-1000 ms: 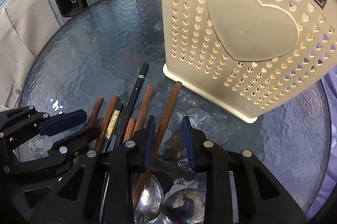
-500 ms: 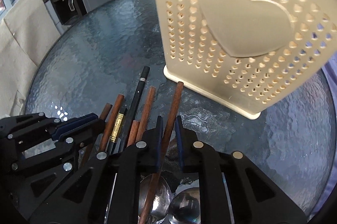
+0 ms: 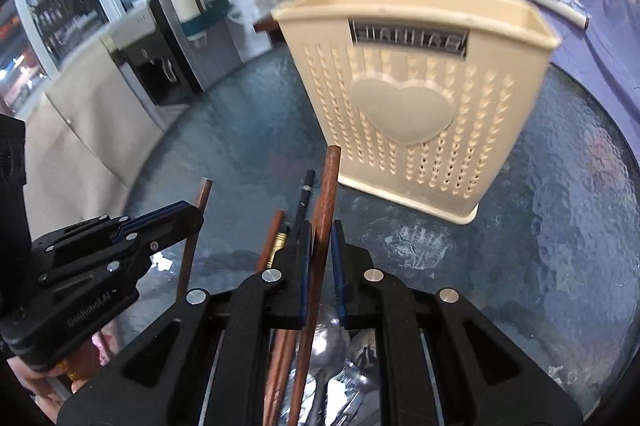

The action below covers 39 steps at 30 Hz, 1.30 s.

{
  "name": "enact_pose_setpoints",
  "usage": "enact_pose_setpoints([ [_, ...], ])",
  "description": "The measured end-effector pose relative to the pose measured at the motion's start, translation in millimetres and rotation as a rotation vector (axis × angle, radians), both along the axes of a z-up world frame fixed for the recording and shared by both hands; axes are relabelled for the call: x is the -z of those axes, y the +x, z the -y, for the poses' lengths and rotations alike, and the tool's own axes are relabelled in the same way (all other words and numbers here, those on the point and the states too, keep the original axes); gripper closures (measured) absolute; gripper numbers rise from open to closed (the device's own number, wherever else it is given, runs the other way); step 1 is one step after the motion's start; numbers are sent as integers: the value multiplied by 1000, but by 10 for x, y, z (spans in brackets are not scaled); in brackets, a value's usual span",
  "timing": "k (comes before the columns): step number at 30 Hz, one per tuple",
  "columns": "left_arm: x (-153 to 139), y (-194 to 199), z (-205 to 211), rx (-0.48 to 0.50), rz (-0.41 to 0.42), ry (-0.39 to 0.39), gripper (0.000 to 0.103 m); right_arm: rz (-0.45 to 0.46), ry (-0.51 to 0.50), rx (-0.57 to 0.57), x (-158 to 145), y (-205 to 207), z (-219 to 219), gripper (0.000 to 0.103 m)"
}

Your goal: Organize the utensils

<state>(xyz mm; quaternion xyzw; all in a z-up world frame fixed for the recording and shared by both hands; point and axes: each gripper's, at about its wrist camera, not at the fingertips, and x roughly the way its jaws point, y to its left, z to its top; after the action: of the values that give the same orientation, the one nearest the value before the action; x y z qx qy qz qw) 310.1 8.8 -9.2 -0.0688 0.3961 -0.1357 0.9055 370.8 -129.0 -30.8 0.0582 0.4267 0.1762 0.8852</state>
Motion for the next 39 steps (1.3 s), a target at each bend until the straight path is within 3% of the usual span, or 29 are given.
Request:
enact_pose_setpoints([
  [9, -543, -392, 5, 23, 154, -28, 96, 121, 89, -52, -539, -538, 80, 95],
  [15, -733, -620, 57, 43, 225, -15, 96, 196, 89, -85, -791, -859, 155, 97],
  [23, -696, -598, 5, 25, 218, -21, 97, 113, 15, -48, -484, -610, 140, 95],
  [24, -691, -592, -1, 21, 219, -19, 97, 105, -7, -11, -422, -542, 161, 90],
  [26, -682, -609, -19, 19, 217, -24, 97, 84, -56, 13, -299, -413, 170, 59],
  [27, -684, -609, -23, 18, 217, -26, 97, 72, -71, 46, -223, -344, 214, 57],
  [32, -678, -605, -18, 23, 220, -19, 97, -29, -170, 132, 109, -32, 420, 58],
  [39, -665, -608, -22, 23, 219, -24, 97, -91, -286, 73, 480, 171, 350, 71],
])
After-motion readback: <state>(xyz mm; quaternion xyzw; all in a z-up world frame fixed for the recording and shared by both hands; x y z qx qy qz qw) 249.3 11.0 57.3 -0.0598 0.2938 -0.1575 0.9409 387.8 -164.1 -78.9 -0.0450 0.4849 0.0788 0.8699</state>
